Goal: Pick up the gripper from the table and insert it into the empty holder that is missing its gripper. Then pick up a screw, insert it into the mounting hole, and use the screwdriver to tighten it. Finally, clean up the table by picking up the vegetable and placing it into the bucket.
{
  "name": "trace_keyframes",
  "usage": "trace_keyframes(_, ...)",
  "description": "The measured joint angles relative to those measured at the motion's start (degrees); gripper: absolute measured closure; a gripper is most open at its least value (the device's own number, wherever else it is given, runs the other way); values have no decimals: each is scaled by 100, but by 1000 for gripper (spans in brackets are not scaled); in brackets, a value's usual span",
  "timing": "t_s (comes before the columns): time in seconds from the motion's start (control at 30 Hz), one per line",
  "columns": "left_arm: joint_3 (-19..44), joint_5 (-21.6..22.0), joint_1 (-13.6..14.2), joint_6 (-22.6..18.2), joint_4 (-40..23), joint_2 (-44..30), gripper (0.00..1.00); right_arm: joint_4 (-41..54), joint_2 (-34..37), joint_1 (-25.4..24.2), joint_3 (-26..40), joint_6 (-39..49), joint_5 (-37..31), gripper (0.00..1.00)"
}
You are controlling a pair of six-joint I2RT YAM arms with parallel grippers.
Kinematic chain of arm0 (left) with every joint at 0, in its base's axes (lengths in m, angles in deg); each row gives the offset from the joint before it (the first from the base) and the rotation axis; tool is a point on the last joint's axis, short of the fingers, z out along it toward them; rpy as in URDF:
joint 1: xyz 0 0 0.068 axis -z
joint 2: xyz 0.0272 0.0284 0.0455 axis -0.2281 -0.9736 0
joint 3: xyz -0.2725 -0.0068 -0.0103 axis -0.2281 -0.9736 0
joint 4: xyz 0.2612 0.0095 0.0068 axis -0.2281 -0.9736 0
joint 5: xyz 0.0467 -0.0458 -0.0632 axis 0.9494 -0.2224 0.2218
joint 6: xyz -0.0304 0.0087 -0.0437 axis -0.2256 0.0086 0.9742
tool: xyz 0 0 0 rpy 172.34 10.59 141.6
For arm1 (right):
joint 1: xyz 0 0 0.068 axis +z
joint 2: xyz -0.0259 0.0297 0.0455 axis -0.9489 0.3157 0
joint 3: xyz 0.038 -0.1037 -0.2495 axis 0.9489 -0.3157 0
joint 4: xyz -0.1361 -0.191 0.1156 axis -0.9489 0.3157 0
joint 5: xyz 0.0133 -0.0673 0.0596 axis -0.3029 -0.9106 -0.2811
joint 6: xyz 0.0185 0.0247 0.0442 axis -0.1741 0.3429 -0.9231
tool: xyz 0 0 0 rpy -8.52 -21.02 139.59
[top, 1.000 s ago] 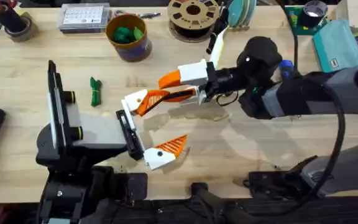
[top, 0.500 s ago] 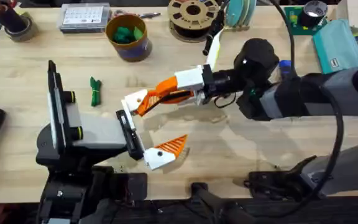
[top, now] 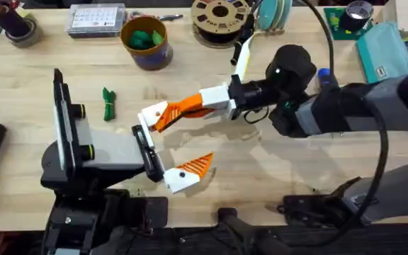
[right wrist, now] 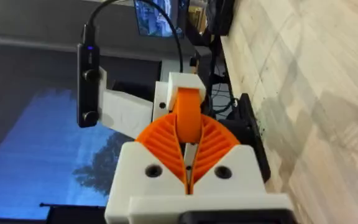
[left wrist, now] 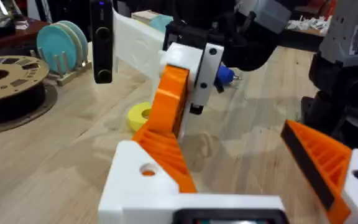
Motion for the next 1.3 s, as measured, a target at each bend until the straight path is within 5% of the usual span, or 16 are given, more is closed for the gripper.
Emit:
trace_keyframes(0.43, 0, -17, 0, -32, -3, 0, 15, -345, -13, 3, -215, -48, -198, 991)
trace_keyframes(1.3, 0, 241, -46, 9, 24, 0, 15, -483, -345, 626, -669, -85, -1910, 992)
